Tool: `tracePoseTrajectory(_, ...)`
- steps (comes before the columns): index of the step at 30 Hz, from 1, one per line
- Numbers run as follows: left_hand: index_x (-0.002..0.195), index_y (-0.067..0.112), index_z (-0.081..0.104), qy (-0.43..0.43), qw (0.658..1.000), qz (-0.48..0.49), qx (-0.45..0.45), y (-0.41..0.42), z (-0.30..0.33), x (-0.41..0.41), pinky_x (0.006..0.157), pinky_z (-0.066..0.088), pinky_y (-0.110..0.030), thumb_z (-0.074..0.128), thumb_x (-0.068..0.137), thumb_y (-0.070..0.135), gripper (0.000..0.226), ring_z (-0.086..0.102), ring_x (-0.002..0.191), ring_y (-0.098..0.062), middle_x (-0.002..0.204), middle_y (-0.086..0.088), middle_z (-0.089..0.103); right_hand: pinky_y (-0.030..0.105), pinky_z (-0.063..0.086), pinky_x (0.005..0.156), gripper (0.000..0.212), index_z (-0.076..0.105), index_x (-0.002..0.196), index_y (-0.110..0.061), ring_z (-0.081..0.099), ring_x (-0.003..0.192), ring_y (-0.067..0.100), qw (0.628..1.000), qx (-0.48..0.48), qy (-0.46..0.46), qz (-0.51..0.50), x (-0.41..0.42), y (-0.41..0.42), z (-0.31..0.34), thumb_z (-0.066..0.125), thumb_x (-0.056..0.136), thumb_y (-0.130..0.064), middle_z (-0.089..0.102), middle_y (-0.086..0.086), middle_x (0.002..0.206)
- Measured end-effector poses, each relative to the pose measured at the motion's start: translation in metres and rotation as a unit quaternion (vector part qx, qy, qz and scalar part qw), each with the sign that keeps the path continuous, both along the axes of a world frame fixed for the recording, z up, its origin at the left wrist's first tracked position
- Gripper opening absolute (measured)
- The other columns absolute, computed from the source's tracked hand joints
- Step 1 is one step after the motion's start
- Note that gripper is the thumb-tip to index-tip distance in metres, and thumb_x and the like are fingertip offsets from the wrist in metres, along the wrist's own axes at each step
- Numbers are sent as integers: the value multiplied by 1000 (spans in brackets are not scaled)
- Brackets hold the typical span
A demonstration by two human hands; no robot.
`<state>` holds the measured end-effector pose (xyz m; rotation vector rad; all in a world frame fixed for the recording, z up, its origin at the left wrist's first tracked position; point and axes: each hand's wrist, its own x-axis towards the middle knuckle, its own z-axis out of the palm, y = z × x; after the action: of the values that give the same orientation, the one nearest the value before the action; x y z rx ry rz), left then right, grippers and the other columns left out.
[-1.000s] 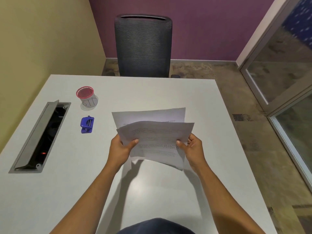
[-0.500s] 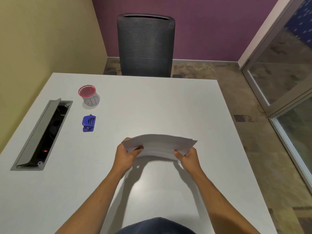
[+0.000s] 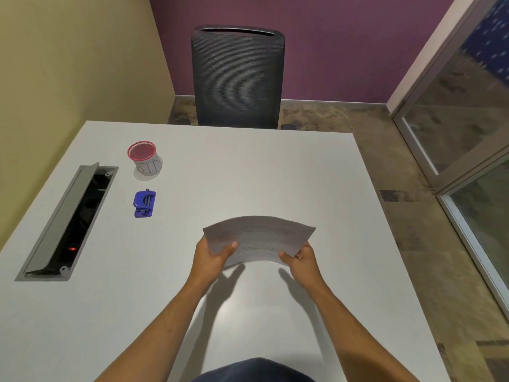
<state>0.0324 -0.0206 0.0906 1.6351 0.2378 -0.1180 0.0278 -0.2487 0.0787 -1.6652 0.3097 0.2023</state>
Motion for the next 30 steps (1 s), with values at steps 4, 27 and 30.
tracePoseTrajectory(4, 119, 19, 65, 13, 1000, -2, -9, -7, -1, -1, 90, 53, -34, 74, 85, 20, 36, 69, 100, -9, 109, 4, 73, 7, 48, 72, 35, 59, 120, -15, 64, 91, -6, 1000, -15, 1, 0, 0, 8, -6, 55, 92, 4, 68, -8, 105)
tracePoseTrajectory(27, 111, 27, 66, 0, 965, 68, -252, -21, 32, 7, 93, 52, -41, 67, 85, 15, 28, 65, 110, -26, 115, -6, 71, 35, 49, 101, 29, 61, 118, -12, 65, 110, 19, 934, 326, 100, -109, -32, -19, -31, 51, 93, -1, 70, 7, 116)
tracePoseTrajectory(30, 112, 34, 66, 9, 961, 50, -271, -22, 24, 2, 94, 52, -39, 66, 88, 12, 32, 65, 112, -24, 121, -6, 69, 32, 53, 96, 29, 61, 119, -10, 68, 106, 19, 954, 269, 88, -101, -28, -17, -27, 50, 95, 3, 72, 8, 115)
